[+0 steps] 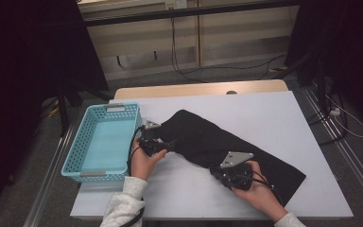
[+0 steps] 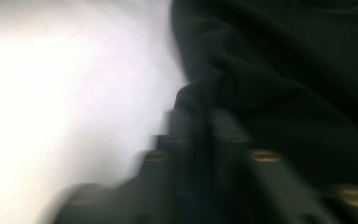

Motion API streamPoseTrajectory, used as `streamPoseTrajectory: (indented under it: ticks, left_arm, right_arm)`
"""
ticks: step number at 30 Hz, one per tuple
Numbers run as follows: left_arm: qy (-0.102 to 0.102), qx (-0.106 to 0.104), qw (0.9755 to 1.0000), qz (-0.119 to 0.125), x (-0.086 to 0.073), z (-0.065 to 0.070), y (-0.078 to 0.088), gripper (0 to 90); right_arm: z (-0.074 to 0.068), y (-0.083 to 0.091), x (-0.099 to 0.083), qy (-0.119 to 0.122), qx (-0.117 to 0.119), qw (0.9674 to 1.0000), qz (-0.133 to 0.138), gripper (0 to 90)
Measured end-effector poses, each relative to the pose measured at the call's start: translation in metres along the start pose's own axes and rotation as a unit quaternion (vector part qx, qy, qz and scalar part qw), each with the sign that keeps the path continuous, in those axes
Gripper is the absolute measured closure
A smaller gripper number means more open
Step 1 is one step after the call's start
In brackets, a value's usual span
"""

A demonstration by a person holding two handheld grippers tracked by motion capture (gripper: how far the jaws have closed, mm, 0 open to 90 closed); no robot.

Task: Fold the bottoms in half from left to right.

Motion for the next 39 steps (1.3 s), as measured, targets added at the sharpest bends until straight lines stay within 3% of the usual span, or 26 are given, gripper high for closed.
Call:
streamPoseTrajectory:
  ticks: [4, 6, 10, 13, 14, 15, 16, 17, 18, 20, 23, 25, 27, 30, 36, 39]
  left_arm:
    - [0.006, 0.012, 0.9999, -0.004, -0.001, -0.003, -0.003, 13.0]
    - [0.014, 0.016, 0.9998, -0.003, -0.001, -0.005, -0.004, 13.0]
    - [0.022, 0.022, 0.9995, -0.005, -0.002, -0.007, -0.007, 13.1]
    - [0.019, 0.026, 0.9994, -0.009, -0.001, -0.008, -0.007, 13.0]
    - [0.020, 0.025, 0.9994, -0.011, -0.001, -0.008, -0.008, 13.0]
    - [0.018, 0.026, 0.9994, -0.011, -0.001, -0.008, -0.008, 13.0]
    - [0.017, 0.029, 0.9994, -0.010, -0.001, -0.008, -0.008, 13.0]
    - [0.017, 0.027, 0.9994, -0.011, -0.001, -0.008, -0.008, 13.0]
    - [0.018, 0.026, 0.9994, -0.011, -0.001, -0.007, -0.009, 13.0]
    - [0.018, 0.026, 0.9994, -0.012, -0.001, -0.007, -0.009, 13.1]
    - [0.011, 0.028, 0.9995, -0.014, -0.001, -0.007, -0.009, 13.0]
    - [0.009, 0.027, 0.9995, -0.014, 0.000, -0.007, -0.008, 13.1]
    - [0.008, 0.027, 0.9995, -0.015, 0.001, -0.007, -0.007, 13.1]
    - [0.003, 0.024, 0.9995, -0.019, 0.001, -0.006, -0.007, 13.1]
    - [-0.004, 0.015, 0.9997, -0.021, 0.004, -0.002, -0.011, 13.1]
    - [-0.008, 0.010, 0.9997, -0.021, 0.005, 0.000, -0.012, 13.1]
  right_arm:
    - [0.017, 0.010, 0.001, -0.041, 0.006, 0.9990, 0.013, 85.7]
    - [0.028, 0.021, 0.002, -0.076, 0.018, 0.9965, 0.031, 85.7]
    - [0.040, 0.030, -0.003, -0.101, 0.020, 0.9938, 0.040, 85.8]
    - [0.038, 0.026, -0.009, -0.098, 0.023, 0.9944, 0.030, 82.8]
    - [0.035, 0.023, -0.012, -0.094, 0.031, 0.9948, 0.026, 78.0]
    - [0.025, 0.019, -0.014, -0.073, 0.049, 0.9960, 0.012, 73.6]
    - [0.025, 0.019, -0.014, -0.073, 0.049, 0.9960, 0.012, 73.6]
    - [0.015, 0.017, -0.013, -0.054, 0.053, 0.9971, 0.006, 63.4]
    - [0.015, 0.017, -0.013, -0.054, 0.053, 0.9971, 0.006, 63.4]
    - [0.011, 0.020, -0.009, -0.051, 0.053, 0.9972, 0.014, 54.9]
    - [0.019, 0.026, -0.007, -0.063, 0.038, 0.9970, 0.024, 48.6]
    - [0.038, 0.036, -0.013, -0.093, 0.018, 0.9950, 0.033, 44.4]
    - [0.044, 0.039, -0.015, -0.099, 0.012, 0.9945, 0.034, 44.4]
    - [0.068, 0.052, -0.025, -0.120, -0.026, 0.9919, 0.033, 44.2]
    - [0.113, 0.075, -0.058, -0.153, -0.107, 0.9824, 0.009, 45.6]
    - [0.126, 0.080, -0.073, -0.165, -0.133, 0.9773, -0.007, 46.8]
Point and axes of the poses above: each handheld gripper's, and its own axes: y roughly backward along the jaws, x roughly out of its top, z roughly to its right, the point moved 3 cm from there along -y, roughly forward along the jaws, and after that the axes turned 11 degrees about -x, right-handed, at the moved point
